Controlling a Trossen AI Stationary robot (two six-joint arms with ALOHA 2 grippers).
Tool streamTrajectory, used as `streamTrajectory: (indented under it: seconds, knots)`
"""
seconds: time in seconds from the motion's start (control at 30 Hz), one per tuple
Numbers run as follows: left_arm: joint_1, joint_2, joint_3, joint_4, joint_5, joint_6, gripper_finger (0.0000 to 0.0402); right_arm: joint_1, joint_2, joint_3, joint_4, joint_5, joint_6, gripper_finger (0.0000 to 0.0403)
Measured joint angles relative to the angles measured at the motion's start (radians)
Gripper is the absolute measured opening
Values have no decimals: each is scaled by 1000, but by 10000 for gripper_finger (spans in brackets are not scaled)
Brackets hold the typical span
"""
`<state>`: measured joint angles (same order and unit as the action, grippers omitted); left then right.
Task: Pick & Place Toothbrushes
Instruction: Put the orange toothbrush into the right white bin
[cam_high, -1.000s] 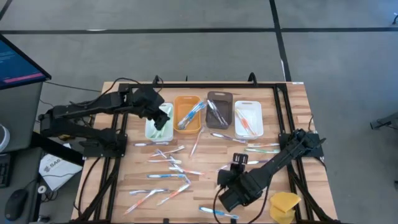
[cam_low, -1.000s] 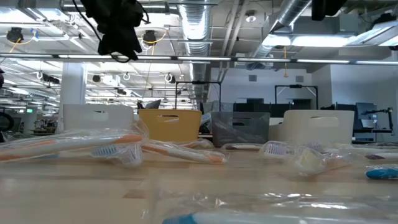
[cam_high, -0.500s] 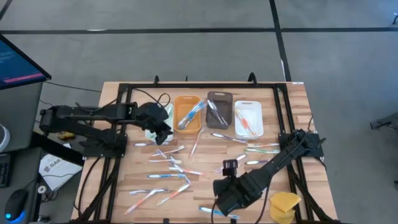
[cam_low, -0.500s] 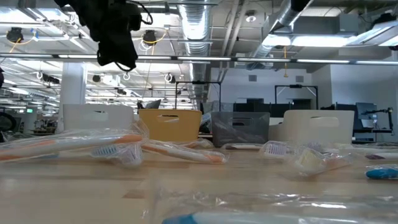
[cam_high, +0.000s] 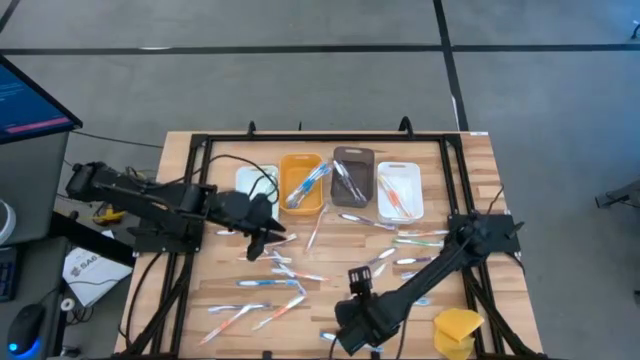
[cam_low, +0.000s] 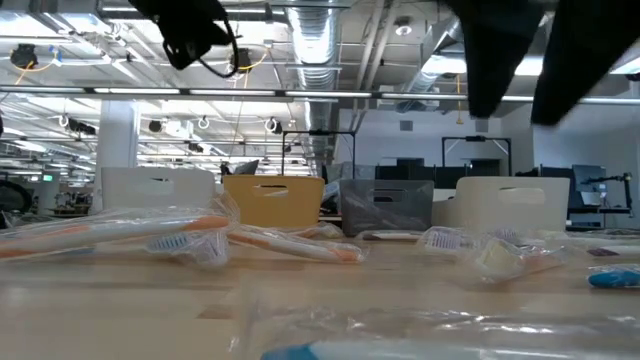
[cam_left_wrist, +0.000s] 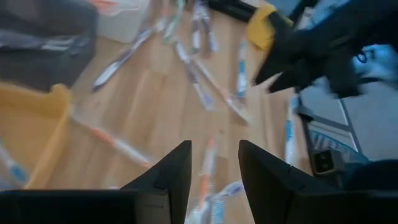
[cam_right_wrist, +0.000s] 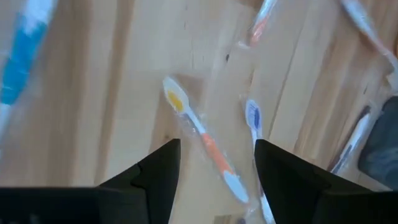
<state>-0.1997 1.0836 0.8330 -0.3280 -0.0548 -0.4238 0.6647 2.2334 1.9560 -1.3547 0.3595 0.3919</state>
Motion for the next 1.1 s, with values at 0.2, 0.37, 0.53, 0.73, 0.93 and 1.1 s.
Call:
streamTrajectory:
  seconds: [0.2,0.37,0.53,0.73,0.93,1.1]
  knots:
    - [-102,0,0,18,-78,0,127,10,63,-1,28,-54,-57,197]
    - [-137,0,0,25,-151,7,127,5,63,-1,54,-53,-101,192]
    - [-138,0,0,32,-158,8,127,-3,63,-1,59,-56,-114,188]
    - [-138,0,0,40,-158,21,127,-8,63,-1,76,-56,-117,188]
    - [-138,0,-54,112,-158,30,127,-20,64,-65,159,-75,-152,183]
    - [-138,0,-111,187,-158,31,127,-32,62,-63,163,-96,-156,178]
